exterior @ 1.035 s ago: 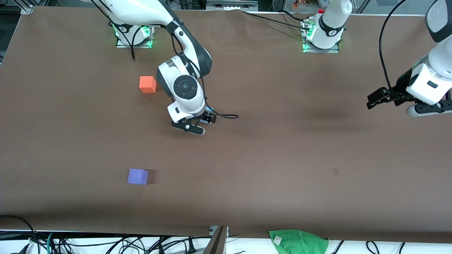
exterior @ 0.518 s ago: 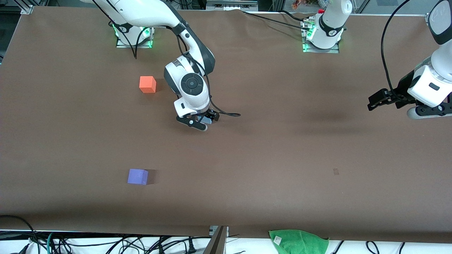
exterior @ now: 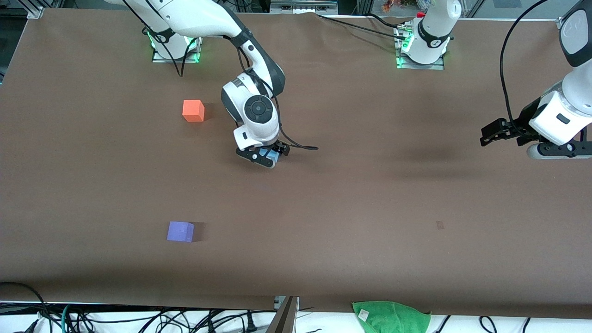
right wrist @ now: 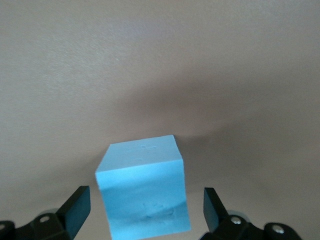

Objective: Place blue block between orange and purple blocks
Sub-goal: 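Lower the right gripper onto the light-blue block and close it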

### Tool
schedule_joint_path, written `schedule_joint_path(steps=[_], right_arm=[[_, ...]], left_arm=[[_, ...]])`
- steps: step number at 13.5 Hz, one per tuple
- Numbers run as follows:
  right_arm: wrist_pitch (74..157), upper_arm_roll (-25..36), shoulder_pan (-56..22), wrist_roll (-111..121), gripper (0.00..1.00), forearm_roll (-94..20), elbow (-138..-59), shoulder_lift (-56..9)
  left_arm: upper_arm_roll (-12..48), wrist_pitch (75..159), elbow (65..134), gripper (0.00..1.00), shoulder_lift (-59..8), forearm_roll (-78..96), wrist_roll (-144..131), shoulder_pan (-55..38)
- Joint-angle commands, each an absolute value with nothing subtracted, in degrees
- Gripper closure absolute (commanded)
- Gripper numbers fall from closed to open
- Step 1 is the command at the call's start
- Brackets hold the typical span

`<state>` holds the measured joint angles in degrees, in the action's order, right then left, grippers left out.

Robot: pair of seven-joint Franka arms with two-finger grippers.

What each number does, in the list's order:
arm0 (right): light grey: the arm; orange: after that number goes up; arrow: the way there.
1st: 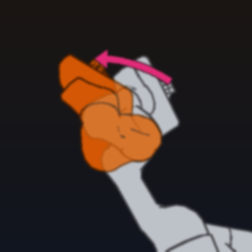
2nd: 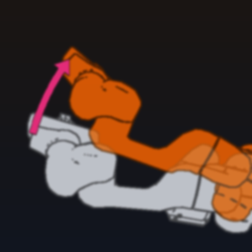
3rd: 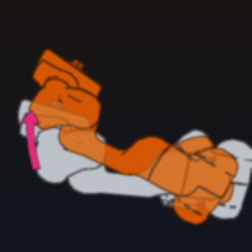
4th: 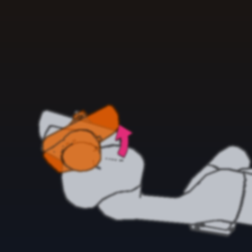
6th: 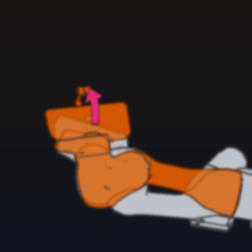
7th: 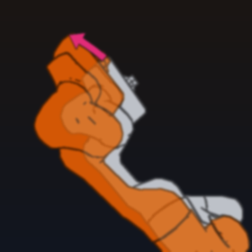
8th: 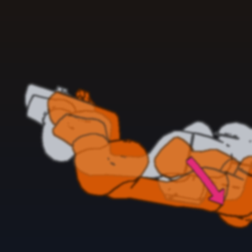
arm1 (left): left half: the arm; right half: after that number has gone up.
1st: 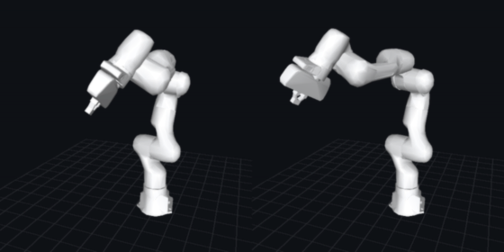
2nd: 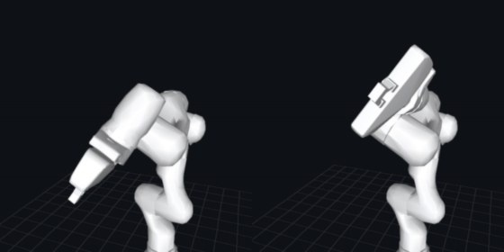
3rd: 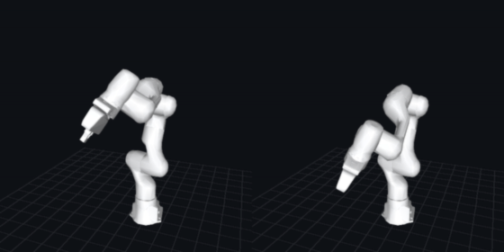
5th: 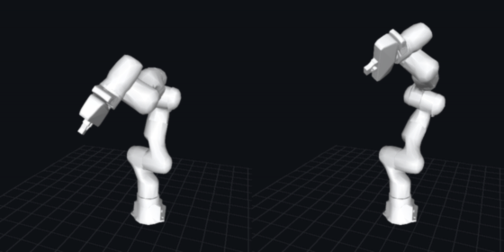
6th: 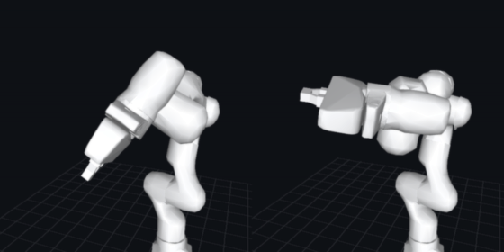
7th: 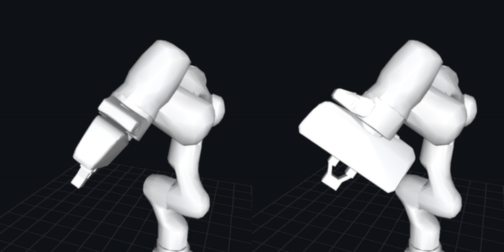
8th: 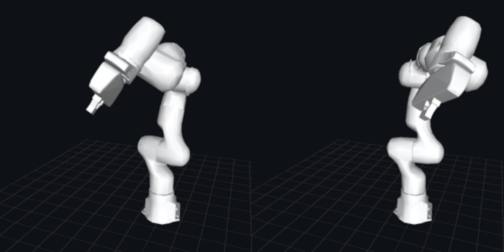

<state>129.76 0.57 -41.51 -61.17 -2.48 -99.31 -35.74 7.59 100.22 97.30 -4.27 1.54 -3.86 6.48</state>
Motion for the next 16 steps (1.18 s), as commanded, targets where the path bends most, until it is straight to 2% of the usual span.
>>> schedule_joint_path(steps=[1, 2, 4, 5, 6, 7, 8, 12, 16], right_arm=[[132.1, 1.1, -42.3, -62.2, 0.0, -2.5, -101.2, -35.4], [133.3, 1.1, -42.3, -62.2, 0.0, -2.5, -101.9, -35.4], [136.7, 1.1, -42.3, -62.2, 0.0, -2.5, -103.8, -35.2], [137.5, 1.1, -42.3, -62.2, 0.07, -2.6, -104.1, -35.3], [137.5, 1.1, -42.3, -62.5, 0.38, -2.6, -104.2, -35.2], [137.5, 1.1, -42.4, -64.0, 0.59, -2.5, -104.2, -35.2], [137.5, 1.1, -42.8, -64.6, 0.67, -2.5, -104.0, -35.2], [135.5, 3.7, -42.3, -59.2, 0.69, -2.5, -103.4, -31.2], [121.0, 14.9, -42.1, -33.7, 0.69, -2.9, -103.7, -25.7]], left_arm=[[7.6, 98.8, 95.5, 0.0, -5.5, 1.9, -1.8, 6.3], [6.5, 98.1, 95.5, 0.0, -5.5, 1.9, -1.8, 4.6], [-0.3, 97.8, 95.6, 0.0, -5.4, 2.0, -1.8, -1.6], [-0.5, 97.6, 95.6, 0.0, -5.4, 2.0, -1.8, -1.8], [-0.5, 97.2, 95.5, 0.0, -5.4, 2.2, -1.8, -1.7], [-0.4, 97.3, 95.5, 0.0, -5.4, 2.5, -2.4, -1.9], [-0.3, 97.3, 95.5, 0.0, -5.4, 2.5, -2.5, -2.2], [-0.2, 97.3, 93.3, 0.0, -5.7, 2.5, -2.5, -2.5], [-0.2, 96.9, 91.9, 0.0, -5.5, 2.5, -1.9, -2.2]])
